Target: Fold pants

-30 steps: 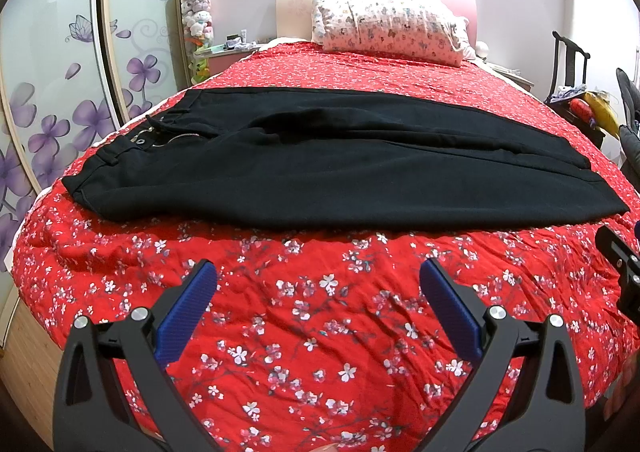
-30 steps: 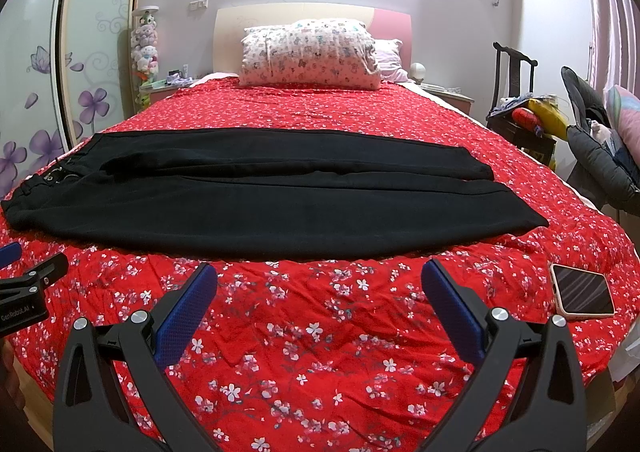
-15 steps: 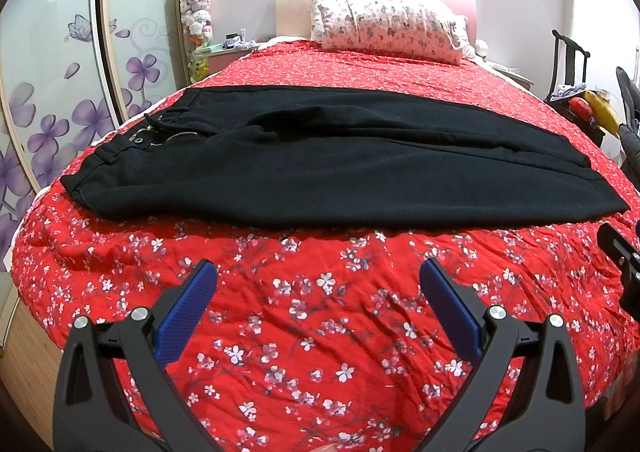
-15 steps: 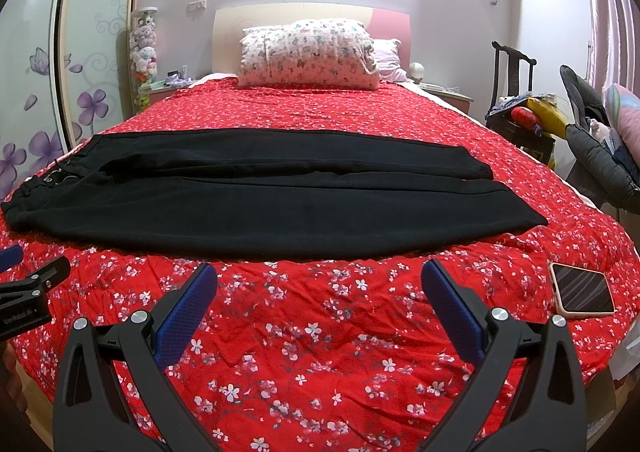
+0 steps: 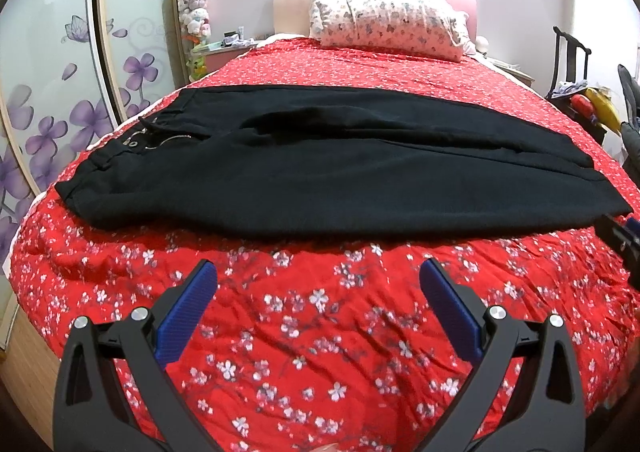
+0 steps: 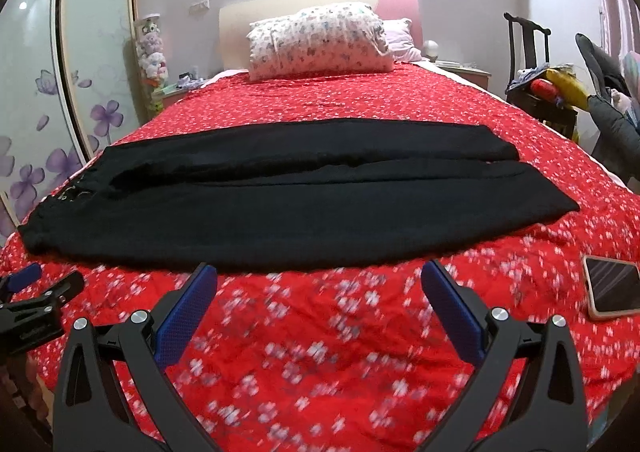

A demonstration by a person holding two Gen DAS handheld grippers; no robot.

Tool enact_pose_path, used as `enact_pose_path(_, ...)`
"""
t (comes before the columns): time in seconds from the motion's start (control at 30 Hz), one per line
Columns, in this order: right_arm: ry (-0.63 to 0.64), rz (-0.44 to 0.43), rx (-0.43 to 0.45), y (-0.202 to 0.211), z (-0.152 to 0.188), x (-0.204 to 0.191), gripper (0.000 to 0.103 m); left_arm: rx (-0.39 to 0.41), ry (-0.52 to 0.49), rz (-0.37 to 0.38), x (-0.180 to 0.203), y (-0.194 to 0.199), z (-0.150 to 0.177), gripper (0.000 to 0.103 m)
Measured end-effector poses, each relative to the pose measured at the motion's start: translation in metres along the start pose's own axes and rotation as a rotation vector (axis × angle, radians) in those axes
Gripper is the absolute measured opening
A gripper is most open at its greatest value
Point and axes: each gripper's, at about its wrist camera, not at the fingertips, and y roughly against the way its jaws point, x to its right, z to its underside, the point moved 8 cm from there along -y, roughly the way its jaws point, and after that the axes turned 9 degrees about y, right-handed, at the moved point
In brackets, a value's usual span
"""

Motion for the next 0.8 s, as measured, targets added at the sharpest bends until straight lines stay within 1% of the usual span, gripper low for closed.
enact_pose_path(0.2,-0.056,-0.055,-0.003,-0.014,-0.030,0.025,0.102,-0.015,0.008,0.003,0.004,-0.015,-0.013,0.101)
enact_pose_path(0.27,-0.067,-0.081,0.014,-0.019,-0.046,0.036,0.102,-0.019,0.012,0.012,0.004,-0.018,-0.019,0.101)
enact_pose_path(0.33,-0.076,-0.088,0.027,-0.025,-0.064,0.051,0.102,-0.009,0.018,0.025,0.007,-0.020,-0.030,0.101)
enact_pose_path(0.37,-0.092,-0.079,0.031,-0.032,-0.078,0.065,0.102,-0.002,0.026,0.034,0.007,-0.021,-0.036,0.101)
enact_pose_path(0.43,-0.122,-0.075,0.021,-0.045,-0.095,0.089,0.102,0.001,0.053,0.058,0.008,-0.024,-0.046,0.101)
enact_pose_path(0.53,-0.223,-0.098,-0.006,-0.078,-0.127,0.145,0.102,-0.016,0.124,0.129,0.008,-0.031,-0.057,0.101)
enact_pose_path(0.6,-0.299,-0.118,-0.035,-0.103,-0.145,0.183,0.102,-0.034,0.162,0.159,0.009,-0.037,-0.061,0.101)
enact_pose_path(0.7,-0.365,-0.087,-0.078,-0.141,-0.162,0.234,0.102,-0.063,0.191,0.197,0.014,-0.050,-0.063,0.101)
enact_pose_path(0.73,-0.385,-0.075,-0.087,-0.153,-0.164,0.249,0.100,-0.075,0.194,0.213,0.016,-0.053,-0.061,0.101)
enact_pose_path(0.8,-0.439,-0.029,-0.129,-0.180,-0.164,0.281,0.091,-0.089,0.194,0.235,0.020,-0.059,-0.057,0.101)
